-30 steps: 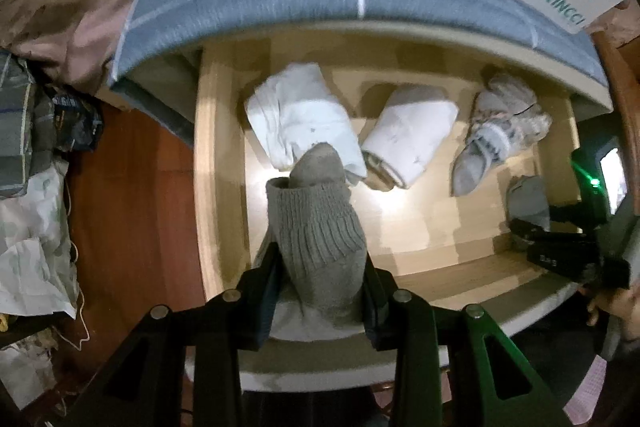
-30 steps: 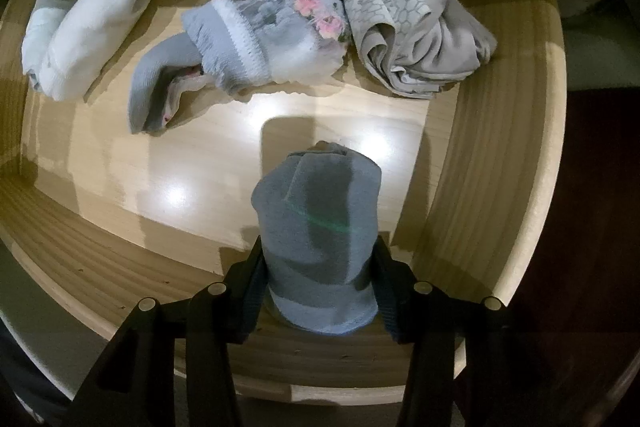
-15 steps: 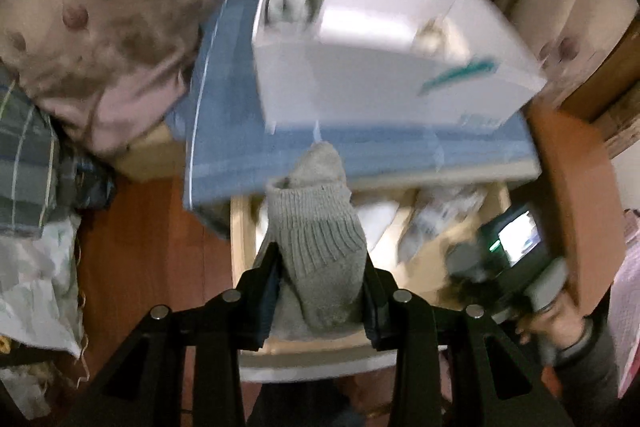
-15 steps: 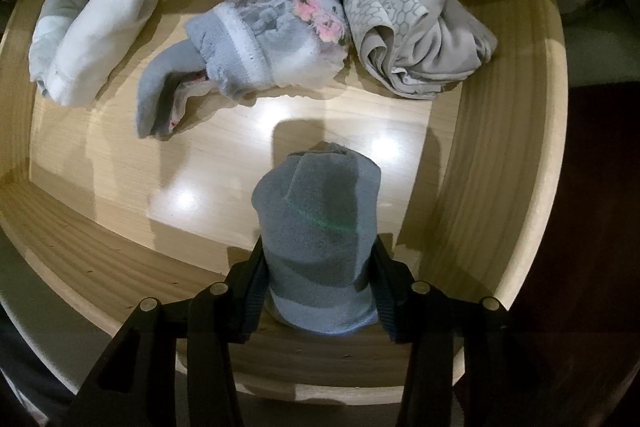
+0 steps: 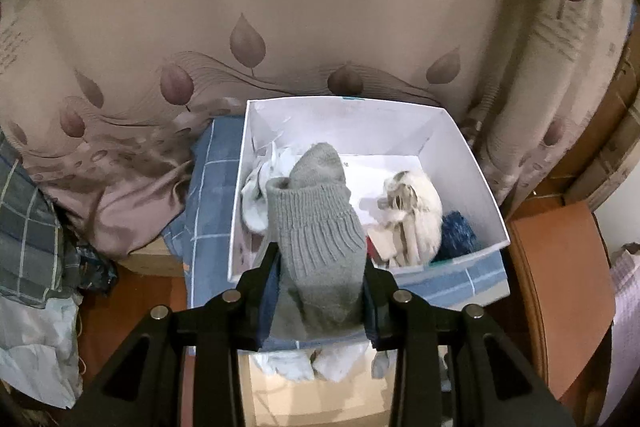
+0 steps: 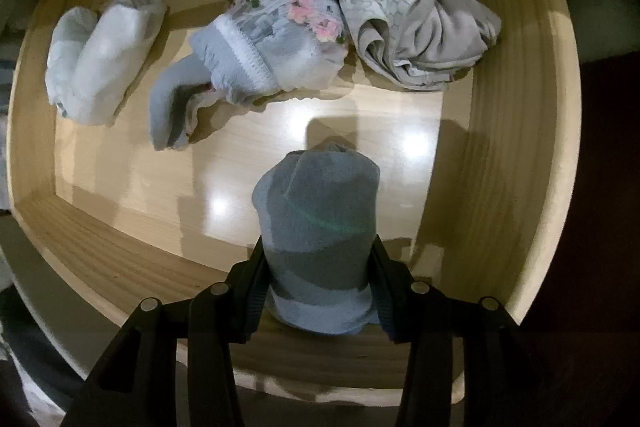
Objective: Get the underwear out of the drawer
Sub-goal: 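Open left tool to drop the grey sock into the box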
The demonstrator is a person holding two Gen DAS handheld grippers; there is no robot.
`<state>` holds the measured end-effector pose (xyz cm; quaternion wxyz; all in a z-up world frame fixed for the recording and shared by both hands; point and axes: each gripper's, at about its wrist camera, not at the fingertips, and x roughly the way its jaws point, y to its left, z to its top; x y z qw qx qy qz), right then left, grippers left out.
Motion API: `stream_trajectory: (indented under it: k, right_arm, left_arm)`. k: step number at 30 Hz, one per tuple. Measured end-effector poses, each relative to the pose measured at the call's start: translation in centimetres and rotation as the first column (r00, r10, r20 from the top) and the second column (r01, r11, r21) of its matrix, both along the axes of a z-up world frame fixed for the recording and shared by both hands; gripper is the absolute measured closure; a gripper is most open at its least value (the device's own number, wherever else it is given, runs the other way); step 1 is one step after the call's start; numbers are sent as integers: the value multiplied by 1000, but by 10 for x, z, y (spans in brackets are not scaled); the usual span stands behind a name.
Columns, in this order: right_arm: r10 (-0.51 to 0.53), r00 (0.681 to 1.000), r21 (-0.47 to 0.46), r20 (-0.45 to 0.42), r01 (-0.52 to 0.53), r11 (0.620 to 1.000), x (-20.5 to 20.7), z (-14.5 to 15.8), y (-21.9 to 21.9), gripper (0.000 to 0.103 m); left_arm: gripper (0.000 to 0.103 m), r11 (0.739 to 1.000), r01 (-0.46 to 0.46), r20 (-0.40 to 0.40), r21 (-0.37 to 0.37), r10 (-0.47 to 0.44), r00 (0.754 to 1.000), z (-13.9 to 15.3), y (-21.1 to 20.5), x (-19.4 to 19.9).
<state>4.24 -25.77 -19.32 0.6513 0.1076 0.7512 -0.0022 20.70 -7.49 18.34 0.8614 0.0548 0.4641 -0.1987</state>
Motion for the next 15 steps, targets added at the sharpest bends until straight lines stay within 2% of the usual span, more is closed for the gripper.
stream_trajectory:
  k: [5,9,15]
  right_arm:
    - [-5,1000,11,-3,5,1000,1,1,-7,60]
    - [-5,1000,12,-3,5,1000,-2,5,-8,60]
    - [-10,1000,7,-6,10,1000,-3,-1,0,60]
  left_arm:
    - [68,1000,-6,-21,2,6,1000,-20,-21,29]
    - [67,999,-5,-57,31,7,998,-45,-31,37]
    - [62,999,-21,-72,41,23,997,-58,-34,43]
